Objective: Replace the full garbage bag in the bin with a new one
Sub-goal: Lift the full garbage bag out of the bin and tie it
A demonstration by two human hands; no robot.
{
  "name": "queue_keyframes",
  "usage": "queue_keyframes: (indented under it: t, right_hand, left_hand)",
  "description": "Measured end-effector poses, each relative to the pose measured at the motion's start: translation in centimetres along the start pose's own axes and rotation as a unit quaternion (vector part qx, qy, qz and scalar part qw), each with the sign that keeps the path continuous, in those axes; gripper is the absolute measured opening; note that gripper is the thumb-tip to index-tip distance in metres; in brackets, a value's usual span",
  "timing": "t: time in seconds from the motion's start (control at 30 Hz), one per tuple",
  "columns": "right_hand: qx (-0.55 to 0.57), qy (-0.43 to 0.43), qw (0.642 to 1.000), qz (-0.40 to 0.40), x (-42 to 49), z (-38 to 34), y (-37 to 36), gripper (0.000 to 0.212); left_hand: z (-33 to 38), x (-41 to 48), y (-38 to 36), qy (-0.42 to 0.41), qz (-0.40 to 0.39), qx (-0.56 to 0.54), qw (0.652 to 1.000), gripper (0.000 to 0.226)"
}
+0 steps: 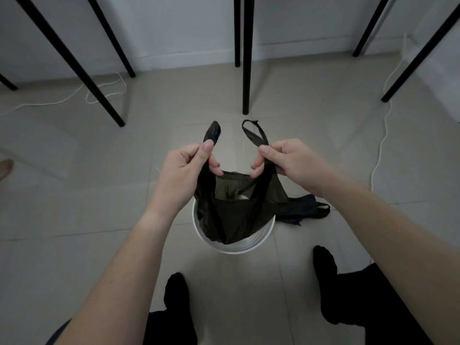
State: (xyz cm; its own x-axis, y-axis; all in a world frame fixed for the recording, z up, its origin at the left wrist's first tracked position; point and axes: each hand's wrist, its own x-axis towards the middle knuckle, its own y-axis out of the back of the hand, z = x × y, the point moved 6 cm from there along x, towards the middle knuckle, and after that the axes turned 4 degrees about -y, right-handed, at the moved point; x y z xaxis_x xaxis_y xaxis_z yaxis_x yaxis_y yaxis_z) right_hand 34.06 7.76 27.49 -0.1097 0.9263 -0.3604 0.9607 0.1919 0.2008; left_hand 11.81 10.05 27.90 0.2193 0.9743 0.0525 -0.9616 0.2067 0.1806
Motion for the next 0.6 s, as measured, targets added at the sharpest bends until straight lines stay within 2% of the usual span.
queue_keyframes:
  t: [0.1,0.17,0.27,0.33,0.47,0.6]
  right_hand:
    - [0.041,0.045,0.998,0.030,0.2,-0.8,0.1,0.044]
    - [0.105,0.034,0.994,0.026,0.3,-0.9,-0.2,0.044]
    - [0.231,-0.042,0.971,-0.050,0.1,-0.8,-1.4,0.036]
    - [0.268,-0.062,0.959,-0.068,0.0,-0.8,-1.8,0.027]
    - [0.221,-0.001,0.975,-0.009,0.4,-0.8,-1.1,0.023]
    - [0.211,0.031,0.977,0.016,0.6,-0.8,-0.4,0.030]
  left_hand:
    - [0.4,0.0,0.4,-0.027,0.032,-0.022,0.999,0.057]
    - [0.3,0.1,0.3,-0.024,0.039,-0.043,0.998,0.059]
    - [-0.5,0.2,-0.6,0.080,0.012,-0.184,0.980,0.047]
    - [-0.8,0.3,-1.2,0.118,-0.009,-0.249,0.961,0.033]
    - [-0.5,0.4,-1.1,0.034,-0.036,-0.204,0.978,0.028]
    - [-0.1,0.2,-0.4,0.000,0.020,-0.168,0.986,0.031]
